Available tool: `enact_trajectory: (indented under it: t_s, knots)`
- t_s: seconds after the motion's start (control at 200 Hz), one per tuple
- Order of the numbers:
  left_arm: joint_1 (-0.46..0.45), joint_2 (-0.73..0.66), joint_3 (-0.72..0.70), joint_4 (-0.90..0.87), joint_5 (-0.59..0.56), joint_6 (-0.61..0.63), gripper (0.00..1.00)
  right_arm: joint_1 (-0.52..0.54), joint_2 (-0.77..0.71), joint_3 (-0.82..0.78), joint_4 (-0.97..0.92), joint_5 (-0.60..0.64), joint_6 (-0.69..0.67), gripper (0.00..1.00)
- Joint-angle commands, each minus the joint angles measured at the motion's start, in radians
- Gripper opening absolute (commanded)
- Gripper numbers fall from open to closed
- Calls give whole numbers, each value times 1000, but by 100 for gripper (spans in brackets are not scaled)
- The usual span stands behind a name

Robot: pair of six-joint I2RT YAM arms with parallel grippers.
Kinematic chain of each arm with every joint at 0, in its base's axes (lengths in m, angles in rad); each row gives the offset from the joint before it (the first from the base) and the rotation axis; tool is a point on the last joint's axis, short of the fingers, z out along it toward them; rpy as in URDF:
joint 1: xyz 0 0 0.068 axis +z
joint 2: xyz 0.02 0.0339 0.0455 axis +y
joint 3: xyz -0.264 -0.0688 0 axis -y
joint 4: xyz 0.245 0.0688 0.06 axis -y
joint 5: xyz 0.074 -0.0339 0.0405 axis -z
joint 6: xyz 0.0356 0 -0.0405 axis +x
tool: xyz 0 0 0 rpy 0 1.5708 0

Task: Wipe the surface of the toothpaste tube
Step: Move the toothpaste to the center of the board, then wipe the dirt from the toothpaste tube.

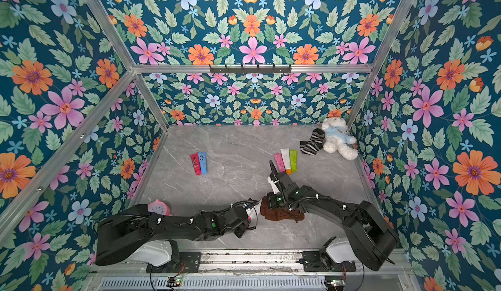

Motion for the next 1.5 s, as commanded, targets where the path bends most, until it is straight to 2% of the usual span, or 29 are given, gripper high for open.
enact_trajectory:
  t_s: [0.0, 0.25, 0.67, 0.725, 0.795, 0.965, 1.095, 1.16, 1.32, 1.495]
  knots:
    - [-6, 25, 9, 19, 27, 20, 0, 4, 39, 11, 69, 21, -15, 0]
    - [-19, 8, 2, 24, 6, 18, 0, 22, 124, 18, 106, 18, -7, 0]
    - [-21, -32, -14, 34, -25, 14, 0, 233, 61, -172, 336, -111, 149, 0]
    - [-22, -32, -15, 35, -26, 12, 0, 234, 62, -185, 350, -102, 166, 0]
    - [-24, -33, -15, 35, -28, 12, 0, 218, 69, -186, 313, -33, 161, 0]
    - [-29, -40, -19, 38, -32, 7, 0, 49, 135, -183, 285, 14, 134, 0]
    - [-34, -43, -20, 36, -38, 8, 0, -6, 167, -136, 212, 103, 102, 0]
    - [-33, -43, -21, 36, -39, 8, 0, -7, 175, -113, 185, 119, 88, 0]
    - [-33, -36, -16, 36, -34, 10, 0, 18, 169, -111, 203, 51, 78, 0]
    - [-34, -41, -16, 37, -41, 10, 0, 163, 109, -144, 249, -3, 136, 0]
